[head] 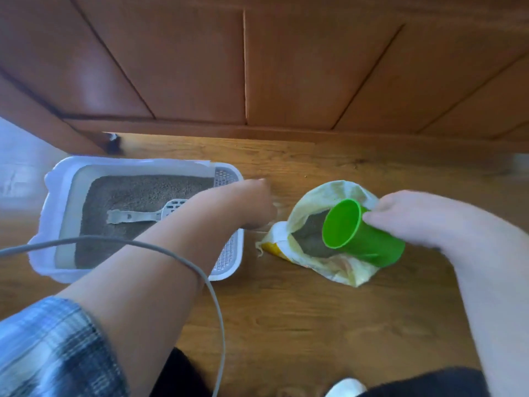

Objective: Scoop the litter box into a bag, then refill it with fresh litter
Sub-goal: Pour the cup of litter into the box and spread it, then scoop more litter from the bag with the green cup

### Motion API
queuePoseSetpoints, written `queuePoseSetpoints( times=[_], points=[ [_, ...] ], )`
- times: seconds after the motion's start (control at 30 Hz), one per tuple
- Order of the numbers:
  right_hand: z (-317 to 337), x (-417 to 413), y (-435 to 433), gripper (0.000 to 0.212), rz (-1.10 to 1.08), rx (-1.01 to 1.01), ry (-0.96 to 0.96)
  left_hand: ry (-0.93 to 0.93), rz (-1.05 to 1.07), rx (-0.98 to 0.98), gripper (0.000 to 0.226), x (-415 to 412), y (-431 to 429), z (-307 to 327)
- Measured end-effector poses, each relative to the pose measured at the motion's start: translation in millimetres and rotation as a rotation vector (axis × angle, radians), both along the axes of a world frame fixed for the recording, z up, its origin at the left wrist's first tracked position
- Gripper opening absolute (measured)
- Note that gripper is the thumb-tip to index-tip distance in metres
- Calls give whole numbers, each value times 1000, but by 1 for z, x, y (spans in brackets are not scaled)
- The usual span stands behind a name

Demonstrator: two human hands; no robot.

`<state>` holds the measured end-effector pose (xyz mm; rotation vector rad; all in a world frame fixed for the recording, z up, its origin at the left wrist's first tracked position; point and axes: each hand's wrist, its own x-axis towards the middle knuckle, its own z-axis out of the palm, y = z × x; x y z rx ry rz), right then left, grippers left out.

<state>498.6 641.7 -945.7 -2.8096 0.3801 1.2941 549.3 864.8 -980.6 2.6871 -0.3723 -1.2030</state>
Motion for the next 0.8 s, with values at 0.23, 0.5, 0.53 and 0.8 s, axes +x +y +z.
queuePoseSetpoints(
  times=[0.23,0.5,0.53,0.8],
  points=[
    [-36,-4,20,33,34,-4,78,166,-108,20,53,-33,-49,-34],
    [-91,-13,38,25,-66,-118,21,116,-290,262,29,-26,-54,-36],
    [-99,-18,38,22,-18,-141,5,96,-344,254,30,-24,-54,-35],
    [-147,-18,45,11,52,-158,-152,34,-166,164,20,-21,-56,-52]
  ],
)
